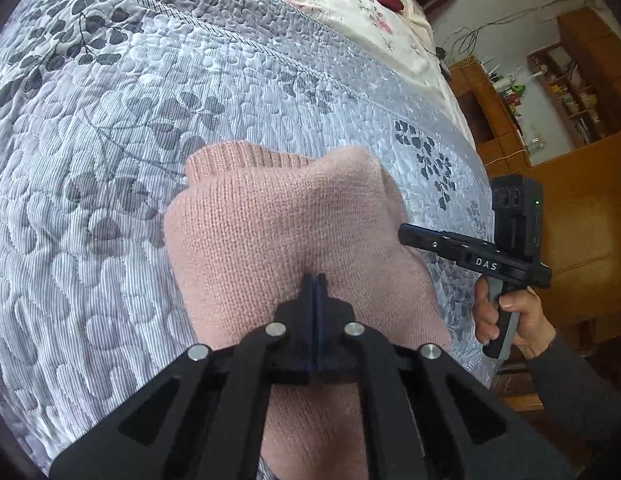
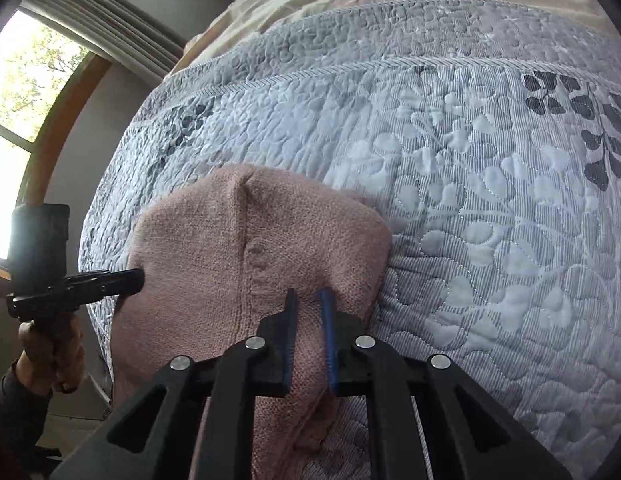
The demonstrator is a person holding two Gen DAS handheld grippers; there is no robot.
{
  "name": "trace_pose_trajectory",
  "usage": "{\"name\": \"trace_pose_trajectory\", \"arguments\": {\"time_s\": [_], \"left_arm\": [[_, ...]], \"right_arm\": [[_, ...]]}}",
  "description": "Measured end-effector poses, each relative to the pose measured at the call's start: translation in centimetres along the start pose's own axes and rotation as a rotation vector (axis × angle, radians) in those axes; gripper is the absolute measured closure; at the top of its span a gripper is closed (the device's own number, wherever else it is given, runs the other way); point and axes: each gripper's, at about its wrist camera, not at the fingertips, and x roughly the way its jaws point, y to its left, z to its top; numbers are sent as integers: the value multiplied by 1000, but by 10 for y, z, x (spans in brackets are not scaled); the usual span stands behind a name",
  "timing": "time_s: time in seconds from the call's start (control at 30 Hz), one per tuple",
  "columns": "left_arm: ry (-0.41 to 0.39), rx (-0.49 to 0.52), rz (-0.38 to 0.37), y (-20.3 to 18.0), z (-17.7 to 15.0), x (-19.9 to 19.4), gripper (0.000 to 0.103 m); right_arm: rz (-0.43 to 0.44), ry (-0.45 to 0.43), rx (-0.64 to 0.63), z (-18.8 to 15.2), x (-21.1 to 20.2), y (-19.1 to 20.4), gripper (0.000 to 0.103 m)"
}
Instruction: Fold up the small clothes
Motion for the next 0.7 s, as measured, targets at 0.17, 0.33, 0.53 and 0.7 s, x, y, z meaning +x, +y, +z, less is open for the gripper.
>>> {"name": "trace_pose_trajectory", "arguments": {"time_s": [0.17,0.33,0.53,0.7], "left_arm": [[-42,138,-35,-38,-27,-37,75],[-4,209,140,-36,-52,-8,90],[-64,226,85,-62,-70,-46,76],[-2,190,196,-43,-88,-11,78]], "right_arm": [[65,-1,-133,-33,-31,35,87],[-33,69,-191,-63,-7,31,99],[-19,51,-256,-81,-41,70,92],[-134,127,-237,-99,-6,50,95]]}}
